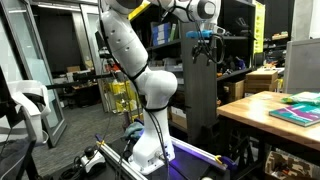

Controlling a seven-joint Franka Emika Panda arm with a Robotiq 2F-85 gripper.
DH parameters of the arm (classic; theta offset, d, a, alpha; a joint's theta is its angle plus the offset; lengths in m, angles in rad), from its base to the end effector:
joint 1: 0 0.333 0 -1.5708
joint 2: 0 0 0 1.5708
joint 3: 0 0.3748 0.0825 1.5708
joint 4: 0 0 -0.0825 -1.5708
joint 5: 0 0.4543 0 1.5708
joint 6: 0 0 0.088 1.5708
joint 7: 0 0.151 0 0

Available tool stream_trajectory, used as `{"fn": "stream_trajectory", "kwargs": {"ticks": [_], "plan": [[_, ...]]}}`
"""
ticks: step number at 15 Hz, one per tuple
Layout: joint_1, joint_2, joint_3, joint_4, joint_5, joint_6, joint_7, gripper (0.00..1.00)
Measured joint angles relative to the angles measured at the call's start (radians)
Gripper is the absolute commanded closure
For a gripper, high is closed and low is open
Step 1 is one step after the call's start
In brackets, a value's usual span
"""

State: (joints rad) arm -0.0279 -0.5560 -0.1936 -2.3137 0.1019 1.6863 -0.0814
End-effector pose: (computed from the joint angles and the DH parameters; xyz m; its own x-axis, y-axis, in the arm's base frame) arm 0.4040 -0.0851 0.5323 0.9911 -0.1160 -0.0645 -0.1270 -0.9702 -0.2062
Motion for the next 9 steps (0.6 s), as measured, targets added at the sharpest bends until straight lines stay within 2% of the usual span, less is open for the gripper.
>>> {"fn": "stream_trajectory", "kwargs": {"ticks": [6,9], "plan": [[-0.004,0.001,0.004,-0.001,-0.001,-0.009,-0.001,0.00],[-0.014,0.001,0.013,0.006,-0.035,-0.111,-0.015,0.00]]}}
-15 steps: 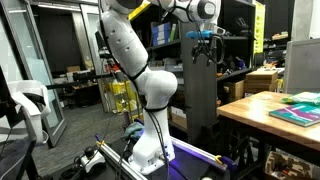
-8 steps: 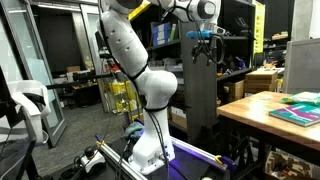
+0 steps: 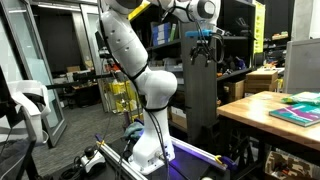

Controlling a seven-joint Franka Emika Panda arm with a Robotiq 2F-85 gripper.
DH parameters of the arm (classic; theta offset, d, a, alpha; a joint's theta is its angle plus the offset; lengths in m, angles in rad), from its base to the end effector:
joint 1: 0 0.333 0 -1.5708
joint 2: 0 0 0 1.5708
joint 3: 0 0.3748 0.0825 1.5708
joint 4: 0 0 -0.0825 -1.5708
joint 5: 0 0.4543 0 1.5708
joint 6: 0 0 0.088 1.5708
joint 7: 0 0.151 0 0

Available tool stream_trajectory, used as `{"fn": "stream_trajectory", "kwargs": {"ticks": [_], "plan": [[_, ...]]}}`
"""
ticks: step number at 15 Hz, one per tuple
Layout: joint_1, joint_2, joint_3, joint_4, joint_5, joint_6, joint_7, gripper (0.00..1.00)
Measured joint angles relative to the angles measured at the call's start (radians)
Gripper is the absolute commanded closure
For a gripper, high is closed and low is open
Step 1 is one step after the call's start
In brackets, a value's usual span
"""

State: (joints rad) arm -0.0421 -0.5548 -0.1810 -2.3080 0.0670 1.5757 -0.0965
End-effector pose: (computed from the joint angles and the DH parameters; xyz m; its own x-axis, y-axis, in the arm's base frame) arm 0.3866 -0.0855 0.5271 0.9827 -0.0812 -0.1667 -0.1108 -0.9780 -0.1770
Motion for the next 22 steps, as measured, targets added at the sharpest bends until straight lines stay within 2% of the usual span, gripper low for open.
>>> {"fn": "stream_trajectory", "kwargs": {"ticks": [3,5,9,18,22], "plan": [[-0.012,0.000,0.014,0.024,-0.078,-0.133,-0.007,0.00],[-0.013,0.000,0.024,0.036,-0.111,-0.178,-0.011,0.00],[-0.006,-0.008,0.053,0.042,-0.112,-0.227,-0.043,0.00],[0.058,-0.084,0.105,0.063,-0.113,-0.443,-0.151,0.00],[0.096,-0.117,0.127,0.059,-0.104,-0.475,-0.164,0.00]]}}
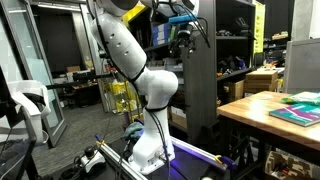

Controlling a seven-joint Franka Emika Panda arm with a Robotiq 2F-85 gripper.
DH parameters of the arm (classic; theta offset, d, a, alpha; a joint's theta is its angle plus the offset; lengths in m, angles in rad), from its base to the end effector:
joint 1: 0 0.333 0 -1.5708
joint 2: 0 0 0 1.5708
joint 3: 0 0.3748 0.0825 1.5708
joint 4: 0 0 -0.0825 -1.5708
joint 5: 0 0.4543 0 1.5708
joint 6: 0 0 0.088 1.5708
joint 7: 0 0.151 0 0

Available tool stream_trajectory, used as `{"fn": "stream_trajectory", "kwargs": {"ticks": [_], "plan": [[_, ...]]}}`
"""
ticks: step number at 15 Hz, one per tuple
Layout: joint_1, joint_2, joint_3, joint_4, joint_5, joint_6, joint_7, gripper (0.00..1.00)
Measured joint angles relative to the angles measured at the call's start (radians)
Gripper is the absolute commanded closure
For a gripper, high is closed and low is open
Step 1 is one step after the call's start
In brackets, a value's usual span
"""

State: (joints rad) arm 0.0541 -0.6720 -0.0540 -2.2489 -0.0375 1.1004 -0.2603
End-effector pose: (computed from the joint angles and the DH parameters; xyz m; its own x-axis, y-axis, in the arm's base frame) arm 0.2953 -0.0114 0.5824 0.8552 0.2660 -0.4448 0.2403 -0.9639 -0.1145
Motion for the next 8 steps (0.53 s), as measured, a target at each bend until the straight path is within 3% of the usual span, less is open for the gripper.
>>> {"fn": "stream_trajectory", "kwargs": {"ticks": [8], "plan": [[0.028,-0.052,0.045,-0.026,0.171,0.053,0.024,0.00]]}}
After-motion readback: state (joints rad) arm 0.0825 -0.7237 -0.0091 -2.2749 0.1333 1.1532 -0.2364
